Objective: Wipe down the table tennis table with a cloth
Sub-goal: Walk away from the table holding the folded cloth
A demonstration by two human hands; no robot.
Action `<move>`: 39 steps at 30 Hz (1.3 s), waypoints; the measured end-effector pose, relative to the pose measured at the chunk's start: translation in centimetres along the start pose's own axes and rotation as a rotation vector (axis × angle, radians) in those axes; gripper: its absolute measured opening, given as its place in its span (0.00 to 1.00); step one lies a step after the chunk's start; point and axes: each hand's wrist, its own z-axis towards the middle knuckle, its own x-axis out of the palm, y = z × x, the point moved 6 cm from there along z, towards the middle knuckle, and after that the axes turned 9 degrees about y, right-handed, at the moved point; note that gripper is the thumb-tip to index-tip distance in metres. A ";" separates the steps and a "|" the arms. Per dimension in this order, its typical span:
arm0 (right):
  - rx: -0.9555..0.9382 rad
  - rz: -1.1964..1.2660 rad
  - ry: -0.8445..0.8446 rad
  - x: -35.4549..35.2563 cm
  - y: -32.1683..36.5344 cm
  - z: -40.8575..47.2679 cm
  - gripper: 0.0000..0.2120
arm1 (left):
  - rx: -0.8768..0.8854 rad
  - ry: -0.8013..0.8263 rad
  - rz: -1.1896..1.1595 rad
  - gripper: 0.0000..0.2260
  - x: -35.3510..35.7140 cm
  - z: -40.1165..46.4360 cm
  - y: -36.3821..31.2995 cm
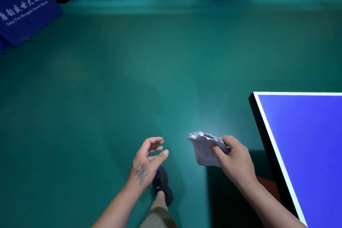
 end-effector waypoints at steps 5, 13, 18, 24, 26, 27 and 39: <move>0.133 0.094 -0.075 -0.3 2.5 12.2 0.11 | -0.015 0.108 0.000 0.18 -2.1 16.2 -2.6; 0.216 0.221 -0.225 -5.5 5.6 28.3 0.04 | 0.029 0.300 0.048 0.18 0.5 38.6 -10.5; 0.222 0.295 -0.254 -9.8 3.8 40.2 0.06 | 0.034 0.391 0.080 0.18 6.0 51.6 -12.7; 0.224 0.324 -0.249 -17.1 1.4 56.2 0.08 | -0.005 0.339 0.104 0.23 11.6 65.7 -15.9; 0.224 0.319 -0.249 -20.1 1.4 61.3 0.09 | -0.001 0.334 0.117 0.25 13.4 70.8 -17.8; 0.216 0.307 -0.247 -21.5 1.7 63.4 0.10 | -0.001 0.331 0.123 0.25 14.0 73.0 -18.7; 0.222 0.230 -0.271 -32.3 1.7 90.1 0.10 | 0.016 0.429 0.058 0.23 25.1 100.2 -25.9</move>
